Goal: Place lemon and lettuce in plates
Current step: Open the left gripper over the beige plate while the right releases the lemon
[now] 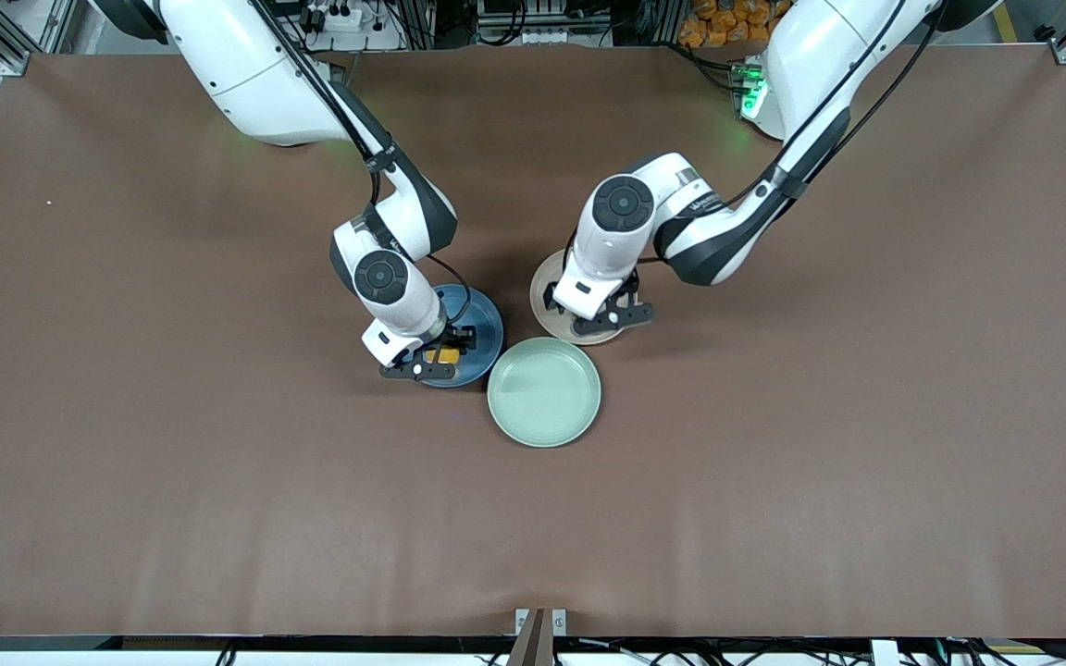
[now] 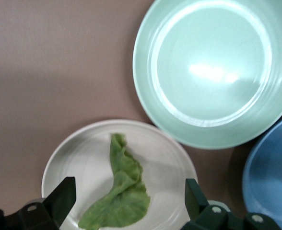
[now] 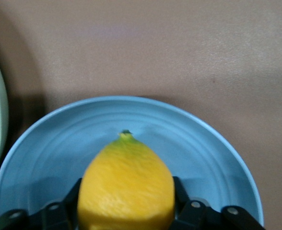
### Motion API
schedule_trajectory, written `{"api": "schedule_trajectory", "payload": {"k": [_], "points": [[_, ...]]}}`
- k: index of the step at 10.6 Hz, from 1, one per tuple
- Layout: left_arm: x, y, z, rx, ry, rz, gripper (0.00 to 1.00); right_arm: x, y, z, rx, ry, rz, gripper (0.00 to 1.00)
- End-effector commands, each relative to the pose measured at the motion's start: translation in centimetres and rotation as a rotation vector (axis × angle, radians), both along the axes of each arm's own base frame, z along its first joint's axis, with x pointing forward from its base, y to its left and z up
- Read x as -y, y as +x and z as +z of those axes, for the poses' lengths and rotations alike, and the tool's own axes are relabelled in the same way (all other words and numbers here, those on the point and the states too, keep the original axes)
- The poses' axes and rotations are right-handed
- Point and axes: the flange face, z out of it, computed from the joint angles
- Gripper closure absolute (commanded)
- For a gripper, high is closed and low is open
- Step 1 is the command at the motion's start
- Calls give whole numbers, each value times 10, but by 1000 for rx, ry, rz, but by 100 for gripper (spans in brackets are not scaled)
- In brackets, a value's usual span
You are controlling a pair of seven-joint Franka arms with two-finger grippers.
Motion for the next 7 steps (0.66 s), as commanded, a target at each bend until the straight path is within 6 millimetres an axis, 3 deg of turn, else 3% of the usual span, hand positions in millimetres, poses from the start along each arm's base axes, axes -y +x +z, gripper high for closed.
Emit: {"api": "schedule_trajectory", "payload": {"k": [1,2,4,7], "points": [[-5,27,24,78,-6,21,0,-2,1,-1,7,-12,-31,0],[-15,45,33,101,-8,42,0,1,2,1,6,-11,-42,0],[-47,67,29,108,48,60,0,2,14,14,8,0,-59,0],[-87,97,35,119,124,66,0,11,42,50,-62,-33,-87,0]]}}
